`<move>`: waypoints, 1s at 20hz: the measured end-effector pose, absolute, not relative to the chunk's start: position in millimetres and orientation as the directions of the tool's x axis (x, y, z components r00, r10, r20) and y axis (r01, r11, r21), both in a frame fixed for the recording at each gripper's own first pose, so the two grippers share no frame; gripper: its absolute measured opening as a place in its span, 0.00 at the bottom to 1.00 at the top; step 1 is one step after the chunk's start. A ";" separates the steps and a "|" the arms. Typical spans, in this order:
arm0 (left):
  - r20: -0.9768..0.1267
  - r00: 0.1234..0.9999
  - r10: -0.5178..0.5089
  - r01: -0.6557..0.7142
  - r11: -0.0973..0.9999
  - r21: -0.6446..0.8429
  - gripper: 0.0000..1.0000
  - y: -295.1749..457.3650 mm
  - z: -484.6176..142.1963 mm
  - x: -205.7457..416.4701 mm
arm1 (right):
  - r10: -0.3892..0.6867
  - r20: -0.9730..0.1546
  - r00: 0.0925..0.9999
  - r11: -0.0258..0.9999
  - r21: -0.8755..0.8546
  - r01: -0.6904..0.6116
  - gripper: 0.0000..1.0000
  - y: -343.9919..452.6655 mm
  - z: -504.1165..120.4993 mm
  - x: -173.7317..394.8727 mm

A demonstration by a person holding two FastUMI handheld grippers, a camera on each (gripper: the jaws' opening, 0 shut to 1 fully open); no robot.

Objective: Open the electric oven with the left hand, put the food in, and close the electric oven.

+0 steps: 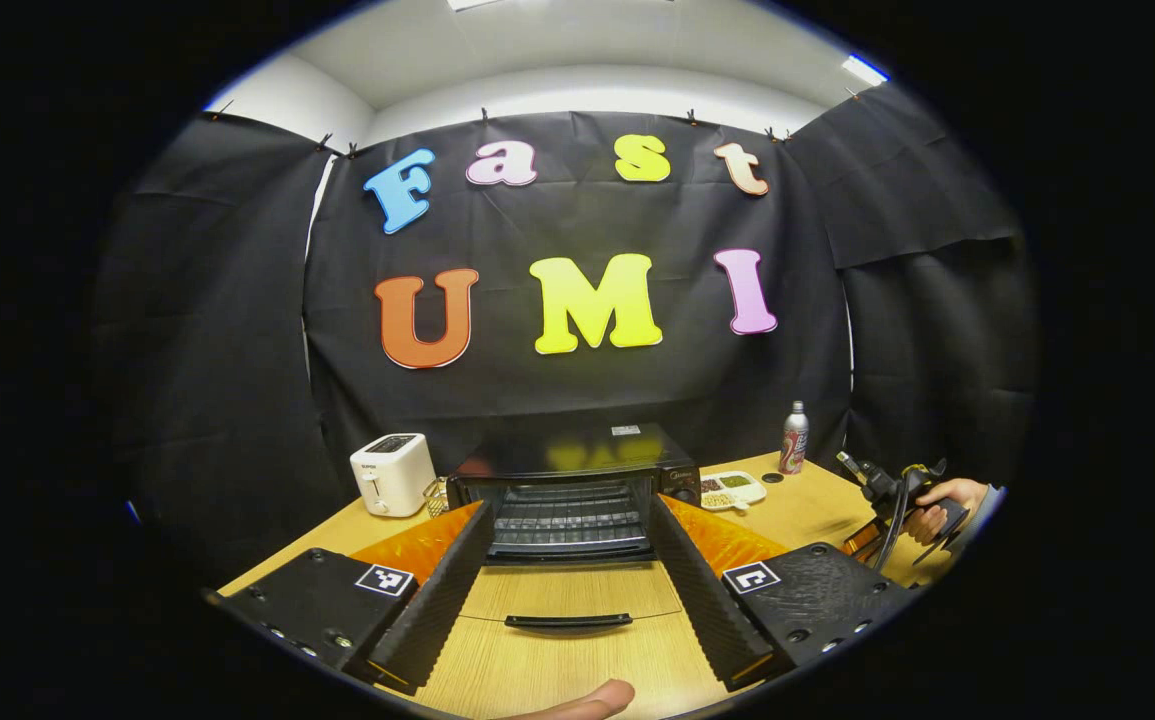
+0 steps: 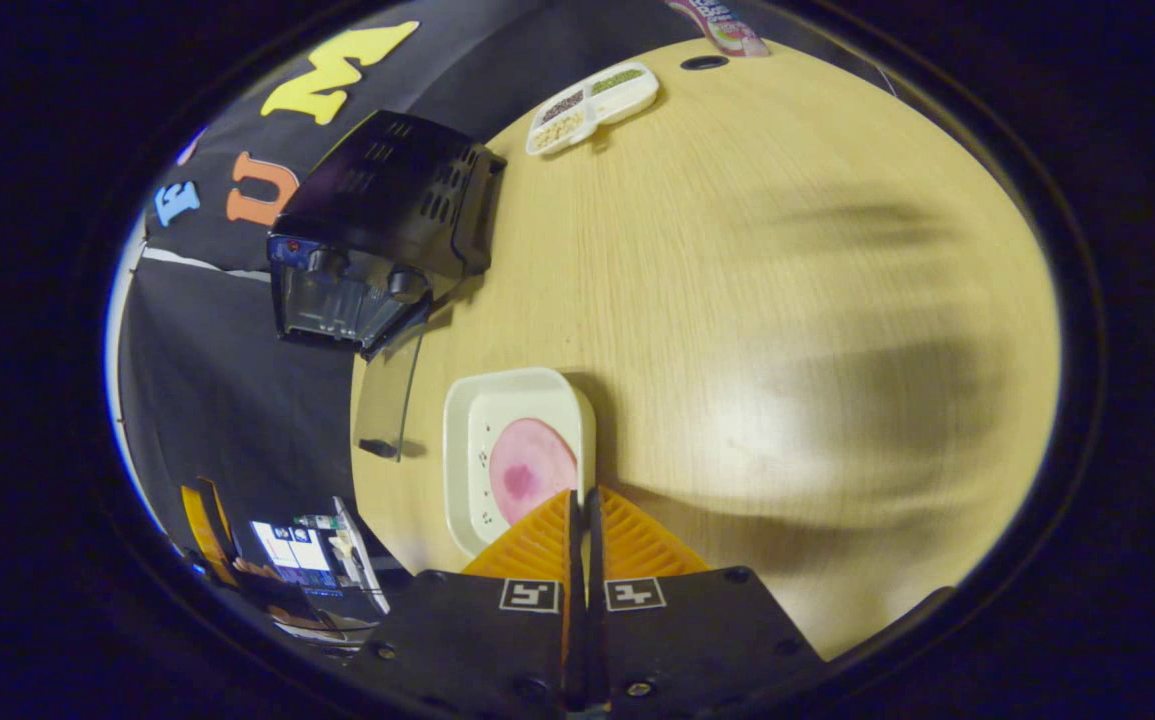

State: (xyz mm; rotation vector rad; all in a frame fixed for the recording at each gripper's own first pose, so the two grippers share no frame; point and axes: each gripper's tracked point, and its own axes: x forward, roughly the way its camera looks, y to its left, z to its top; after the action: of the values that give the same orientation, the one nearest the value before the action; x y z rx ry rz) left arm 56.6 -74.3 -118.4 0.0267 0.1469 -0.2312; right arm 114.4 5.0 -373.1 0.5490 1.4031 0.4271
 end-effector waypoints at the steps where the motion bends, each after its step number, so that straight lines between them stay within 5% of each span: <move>1: -0.148 0.962 -0.228 0.232 0.973 0.007 0.96 -73.9 -117.5 55.1 | 0.584 -0.800 0.138 0.805 0.593 0.033 0.01 2.5 -366.8 113.3; 9: -0.117 0.967 -0.227 0.227 0.974 -0.015 0.96 -48.5 -111.7 43.5 | 0.553 -0.794 0.253 0.824 0.565 -0.028 0.04 15.2 -309.7 118.2; 20: -0.035 0.985 -0.170 0.170 0.985 -0.024 0.96 29.8 -93.8 30.6 | 0.609 -0.742 0.280 0.783 0.619 -0.061 0.01 137.2 -272.7 128.0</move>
State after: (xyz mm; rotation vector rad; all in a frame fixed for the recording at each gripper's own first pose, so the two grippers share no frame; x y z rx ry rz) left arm 30.6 29.8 -93.8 -0.0211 0.0372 -0.1708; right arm 128.0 137.2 -272.7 0.5344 1.2146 0.4785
